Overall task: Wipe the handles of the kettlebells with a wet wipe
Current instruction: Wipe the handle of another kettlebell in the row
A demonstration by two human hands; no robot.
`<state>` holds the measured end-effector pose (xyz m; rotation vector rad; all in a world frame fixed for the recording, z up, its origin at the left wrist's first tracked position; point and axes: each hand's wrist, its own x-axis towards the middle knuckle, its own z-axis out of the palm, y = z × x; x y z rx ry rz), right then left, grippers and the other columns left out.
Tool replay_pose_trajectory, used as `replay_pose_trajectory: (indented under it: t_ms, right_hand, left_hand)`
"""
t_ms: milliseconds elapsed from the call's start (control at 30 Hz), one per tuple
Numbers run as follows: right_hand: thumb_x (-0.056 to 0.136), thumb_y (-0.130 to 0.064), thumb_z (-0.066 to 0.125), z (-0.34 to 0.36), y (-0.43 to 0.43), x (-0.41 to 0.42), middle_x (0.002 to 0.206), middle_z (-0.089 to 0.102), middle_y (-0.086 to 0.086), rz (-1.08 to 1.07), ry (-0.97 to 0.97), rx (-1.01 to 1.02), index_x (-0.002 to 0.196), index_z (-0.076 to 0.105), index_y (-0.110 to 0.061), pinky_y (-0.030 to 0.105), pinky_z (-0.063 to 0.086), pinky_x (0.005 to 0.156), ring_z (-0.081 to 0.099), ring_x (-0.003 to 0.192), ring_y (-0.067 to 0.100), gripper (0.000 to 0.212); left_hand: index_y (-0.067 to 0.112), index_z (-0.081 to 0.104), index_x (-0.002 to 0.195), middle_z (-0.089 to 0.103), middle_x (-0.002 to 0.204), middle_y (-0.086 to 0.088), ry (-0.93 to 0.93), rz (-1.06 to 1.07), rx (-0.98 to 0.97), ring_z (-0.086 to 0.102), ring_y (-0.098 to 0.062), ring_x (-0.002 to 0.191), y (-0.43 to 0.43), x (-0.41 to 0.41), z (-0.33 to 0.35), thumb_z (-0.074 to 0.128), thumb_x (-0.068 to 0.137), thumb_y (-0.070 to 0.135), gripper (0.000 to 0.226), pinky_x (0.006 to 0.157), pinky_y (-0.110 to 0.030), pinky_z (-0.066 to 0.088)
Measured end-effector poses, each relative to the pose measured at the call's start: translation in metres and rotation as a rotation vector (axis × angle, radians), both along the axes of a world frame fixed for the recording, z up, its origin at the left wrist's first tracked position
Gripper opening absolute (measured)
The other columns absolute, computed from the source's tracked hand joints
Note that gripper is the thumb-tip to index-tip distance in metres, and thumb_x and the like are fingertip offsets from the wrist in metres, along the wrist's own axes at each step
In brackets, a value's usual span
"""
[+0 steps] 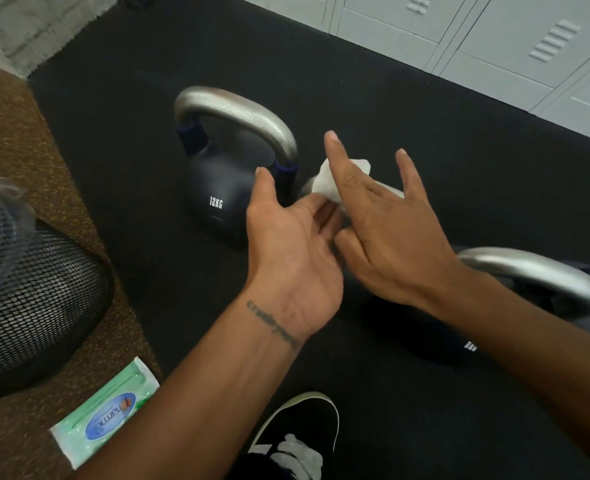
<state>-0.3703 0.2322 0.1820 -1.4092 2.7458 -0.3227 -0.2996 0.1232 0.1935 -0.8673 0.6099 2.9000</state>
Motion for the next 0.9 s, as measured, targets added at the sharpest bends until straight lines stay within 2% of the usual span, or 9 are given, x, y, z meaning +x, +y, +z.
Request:
replay_pose_trajectory:
  t_ms: [100, 167, 233, 300, 400, 467, 667, 800, 900]
  right_hand:
    - [0.085, -0.033, 0.026, 0.000, 0.002, -0.001, 0.151, 0.049, -0.004, -0.009, -0.064, -0.048, 0.161, -0.004, -0.020, 0.056, -0.005, 0.123, 0.041, 0.141, 0.009, 0.082]
    - [0.082, -0.032, 0.028, 0.002, 0.008, -0.005, 0.153, 0.046, -0.005, -0.083, -0.161, -0.145, 0.161, -0.001, -0.023, 0.052, 0.001, 0.124, 0.038, 0.140, 0.004, 0.085]
    - [0.082, -0.031, 0.031, 0.005, 0.018, -0.009, 0.161, 0.033, -0.005, -0.198, -0.217, -0.253, 0.161, 0.003, -0.023, 0.041, 0.010, 0.123, 0.029, 0.140, -0.004, 0.084]
    - [0.086, -0.028, 0.033, 0.005, 0.032, -0.011, 0.162, 0.030, -0.002, -0.295, -0.235, -0.254, 0.161, 0.007, -0.021, 0.028, 0.019, 0.116, 0.030, 0.136, -0.002, 0.079]
    - [0.088, -0.033, 0.031, -0.001, 0.051, -0.011, 0.159, 0.037, 0.002, -0.367, -0.276, -0.103, 0.160, 0.010, -0.024, 0.043, 0.023, 0.119, 0.039, 0.136, 0.014, 0.076]
    - [0.088, -0.039, 0.028, -0.003, 0.056, -0.011, 0.160, 0.036, 0.001, -0.360, -0.260, -0.025, 0.161, 0.016, -0.024, 0.051, 0.020, 0.121, 0.038, 0.141, 0.017, 0.075]
    - [0.089, -0.034, 0.029, 0.003, 0.050, -0.017, 0.146, 0.055, 0.005, -0.392, -0.198, -0.031, 0.151, 0.044, -0.019, 0.050, 0.025, 0.118, 0.052, 0.128, 0.022, 0.065]
    - [0.088, -0.035, 0.028, 0.001, 0.053, -0.017, 0.139, 0.060, 0.006, -0.375, -0.187, 0.006, 0.150, 0.044, -0.017, 0.052, 0.030, 0.115, 0.056, 0.118, 0.022, 0.067]
    - [0.086, -0.038, 0.026, 0.001, 0.053, -0.016, 0.138, 0.061, 0.007, -0.366, -0.175, 0.020, 0.152, 0.041, -0.017, 0.050, 0.032, 0.114, 0.056, 0.115, 0.021, 0.071]
  left_hand:
    - [0.002, 0.055, 0.141, 0.062, 0.138, -0.020, 0.054, -0.023, 0.054, 0.055, -0.030, 0.135, -0.001, -0.004, -0.002, 0.025, 0.097, 0.072, 0.088, 0.121, -0.045, 0.034]
    - [0.000, 0.044, 0.147, 0.052, 0.149, -0.022, 0.043, -0.037, 0.042, 0.045, -0.029, 0.144, -0.001, -0.006, -0.001, 0.023, 0.097, 0.071, 0.089, 0.124, -0.048, 0.026]
    - [0.000, 0.030, 0.155, 0.038, 0.160, -0.021, 0.043, -0.049, 0.030, 0.030, -0.029, 0.152, -0.003, -0.010, 0.003, 0.021, 0.097, 0.070, 0.092, 0.127, -0.053, 0.012]
    - [0.000, 0.019, 0.158, 0.025, 0.165, -0.021, 0.018, -0.043, 0.035, 0.017, -0.029, 0.156, -0.004, -0.015, 0.008, 0.020, 0.098, 0.068, 0.091, 0.126, -0.056, 0.003]
    - [0.002, 0.012, 0.160, 0.018, 0.166, -0.022, -0.010, -0.010, 0.079, 0.011, -0.030, 0.157, -0.003, -0.020, 0.005, 0.023, 0.098, 0.065, 0.089, 0.125, -0.056, 0.001]
    - [0.000, 0.015, 0.160, 0.020, 0.166, -0.023, -0.012, 0.014, 0.115, 0.013, -0.031, 0.156, -0.002, -0.020, -0.002, 0.026, 0.098, 0.064, 0.089, 0.125, -0.056, 0.002]
    - [0.005, 0.027, 0.158, 0.031, 0.162, -0.023, 0.048, 0.126, 0.264, 0.021, -0.033, 0.155, 0.009, -0.024, -0.026, 0.032, 0.097, 0.062, 0.084, 0.123, -0.057, 0.011]
    - [0.011, 0.046, 0.150, 0.051, 0.152, -0.017, 0.097, 0.169, 0.283, 0.037, -0.029, 0.148, 0.021, -0.024, -0.034, 0.029, 0.095, 0.063, 0.078, 0.122, -0.057, 0.016]
    - [0.009, 0.045, 0.149, 0.048, 0.154, -0.015, 0.099, 0.165, 0.290, 0.035, -0.026, 0.150, 0.022, -0.014, -0.034, 0.031, 0.093, 0.065, 0.080, 0.121, -0.058, 0.015]
